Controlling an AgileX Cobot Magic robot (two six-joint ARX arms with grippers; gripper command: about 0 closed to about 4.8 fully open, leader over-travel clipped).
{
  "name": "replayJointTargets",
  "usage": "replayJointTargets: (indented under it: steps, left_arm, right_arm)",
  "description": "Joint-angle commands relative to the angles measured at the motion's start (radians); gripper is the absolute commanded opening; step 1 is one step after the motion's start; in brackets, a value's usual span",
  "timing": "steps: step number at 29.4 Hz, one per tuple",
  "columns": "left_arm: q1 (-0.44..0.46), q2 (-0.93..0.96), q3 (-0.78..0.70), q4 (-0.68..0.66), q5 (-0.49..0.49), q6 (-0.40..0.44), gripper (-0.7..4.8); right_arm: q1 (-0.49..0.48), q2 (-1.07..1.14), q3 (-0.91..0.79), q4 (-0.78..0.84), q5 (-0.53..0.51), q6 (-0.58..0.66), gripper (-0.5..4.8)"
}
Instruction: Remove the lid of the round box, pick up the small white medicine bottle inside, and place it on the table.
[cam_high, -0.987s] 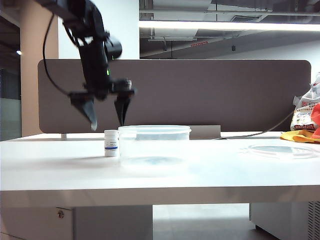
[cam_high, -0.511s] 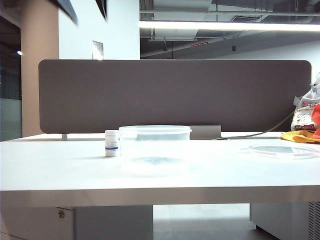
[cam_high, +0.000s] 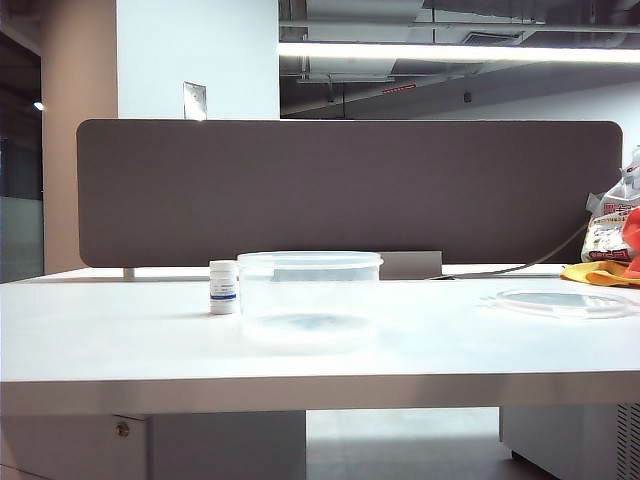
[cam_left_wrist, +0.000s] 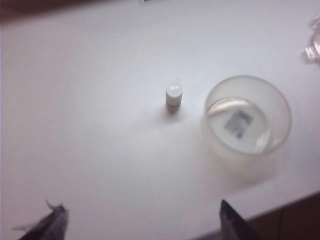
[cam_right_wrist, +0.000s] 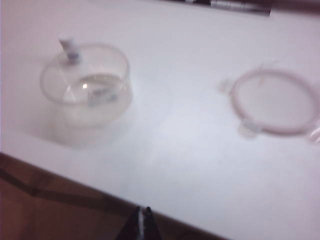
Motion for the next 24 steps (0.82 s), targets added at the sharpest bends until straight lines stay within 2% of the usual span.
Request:
replayJointTargets:
  steps: [1,8,11,15,19,24]
  left_arm:
    - [-0.002,-0.167,-0.283,0.247,0.028,-0.066,3.95]
    - [-0.002,-0.479,-0.873,0.552,0.095,-0.148,3.95]
    - [-0.002,-0.565,-1.061,0.655,0.112,-0.188,3.95]
    - [-0.002,-0.638,-1.226,0.780,0.113,-0.211,3.94]
    - [-0.002,-0.658,-1.335,0.903,0.108,-0.211,3.89]
    - [-0.002,-0.658,-1.416,1.061,0.104,-0.209,3.06]
  right_arm:
    - [0.002,-0.063,-0.089,0.085,-0.006,0.021,-0.01]
    - [0.002,-0.161,-0.248,0.164,-0.006,0.019,-0.01]
    - [0.002,-0.175,-0.304,0.180,-0.006,0.027,-0.01]
    - [0.002,-0.174,-0.354,0.220,-0.005,0.098,0.00]
    - [0.002,-0.174,-0.400,0.244,-0.006,0.112,-0.01]
    - [0.002,-0.175,-0.465,0.316,-0.002,0.193,-0.01]
